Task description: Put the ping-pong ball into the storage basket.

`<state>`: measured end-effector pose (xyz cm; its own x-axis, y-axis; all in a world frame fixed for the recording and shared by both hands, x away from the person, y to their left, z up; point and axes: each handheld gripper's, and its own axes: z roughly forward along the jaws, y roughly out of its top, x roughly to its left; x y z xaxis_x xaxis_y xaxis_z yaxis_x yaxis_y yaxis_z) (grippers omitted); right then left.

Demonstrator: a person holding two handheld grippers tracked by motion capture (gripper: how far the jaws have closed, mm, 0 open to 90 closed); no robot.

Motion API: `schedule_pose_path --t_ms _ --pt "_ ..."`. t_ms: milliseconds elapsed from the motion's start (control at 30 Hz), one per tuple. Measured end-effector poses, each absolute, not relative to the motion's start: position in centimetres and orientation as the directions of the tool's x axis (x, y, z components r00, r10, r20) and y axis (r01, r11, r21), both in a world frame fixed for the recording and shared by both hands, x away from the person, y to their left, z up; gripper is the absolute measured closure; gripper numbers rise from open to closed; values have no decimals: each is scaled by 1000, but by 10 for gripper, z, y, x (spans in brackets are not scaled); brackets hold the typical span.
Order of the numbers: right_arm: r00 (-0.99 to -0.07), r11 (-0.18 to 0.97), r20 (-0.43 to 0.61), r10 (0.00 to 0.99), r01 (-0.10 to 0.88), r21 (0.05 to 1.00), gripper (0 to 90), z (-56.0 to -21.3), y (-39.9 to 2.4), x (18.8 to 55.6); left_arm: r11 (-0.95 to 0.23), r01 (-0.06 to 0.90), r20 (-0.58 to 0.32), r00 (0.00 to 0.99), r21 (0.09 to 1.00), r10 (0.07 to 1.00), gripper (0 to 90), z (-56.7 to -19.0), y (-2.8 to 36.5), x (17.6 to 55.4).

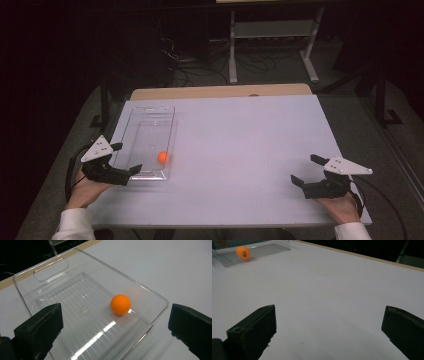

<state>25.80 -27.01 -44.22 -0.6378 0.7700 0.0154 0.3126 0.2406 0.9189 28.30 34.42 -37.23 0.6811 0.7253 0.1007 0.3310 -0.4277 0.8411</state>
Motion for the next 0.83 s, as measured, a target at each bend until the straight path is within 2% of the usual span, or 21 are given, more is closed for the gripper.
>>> schedule_pose_path --t_ms 467,833 --pt "-640 244 15 768 314 918 0 -443 -269 258 -276 275 35 646 921 762 0 -391 356 272" --pt "-628 240 20 778 327 914 0 -445 -271 259 -192 214 36 573 958 819 0 -402 363 264"
